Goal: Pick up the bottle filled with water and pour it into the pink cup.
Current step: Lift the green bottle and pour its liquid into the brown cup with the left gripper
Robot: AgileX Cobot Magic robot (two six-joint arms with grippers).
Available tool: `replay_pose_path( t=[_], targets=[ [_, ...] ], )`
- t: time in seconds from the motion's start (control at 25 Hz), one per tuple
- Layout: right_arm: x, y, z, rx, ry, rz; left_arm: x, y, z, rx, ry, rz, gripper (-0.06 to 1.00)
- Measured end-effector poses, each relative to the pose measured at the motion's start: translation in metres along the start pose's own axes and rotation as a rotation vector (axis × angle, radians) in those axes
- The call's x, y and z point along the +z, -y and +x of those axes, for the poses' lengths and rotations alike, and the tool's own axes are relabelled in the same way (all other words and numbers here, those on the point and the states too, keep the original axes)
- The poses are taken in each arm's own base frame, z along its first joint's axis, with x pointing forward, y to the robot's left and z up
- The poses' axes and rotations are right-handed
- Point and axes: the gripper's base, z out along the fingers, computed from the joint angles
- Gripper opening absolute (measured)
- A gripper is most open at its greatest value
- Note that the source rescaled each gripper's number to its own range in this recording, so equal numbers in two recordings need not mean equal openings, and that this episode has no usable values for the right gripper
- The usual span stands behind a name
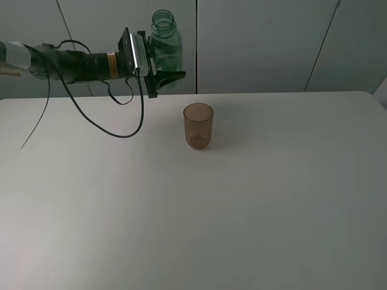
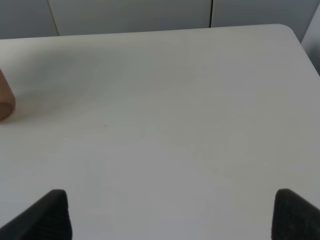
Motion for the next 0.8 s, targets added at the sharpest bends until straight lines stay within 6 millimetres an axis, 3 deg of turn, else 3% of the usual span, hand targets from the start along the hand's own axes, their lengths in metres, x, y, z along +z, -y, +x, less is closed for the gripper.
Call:
replay_pose_path(
  t=[0.44, 0.8],
  targets=[
    [0.000, 0.000, 0.000, 0.000, 0.000, 0.000, 0.012, -0.005, 0.031, 0.130, 0.016, -0.004, 0.56],
    [0.000, 0.000, 0.000, 0.000, 0.000, 0.000, 0.026, -0.019, 0.031, 0.285, 0.018, -0.023, 0.56]
  ],
)
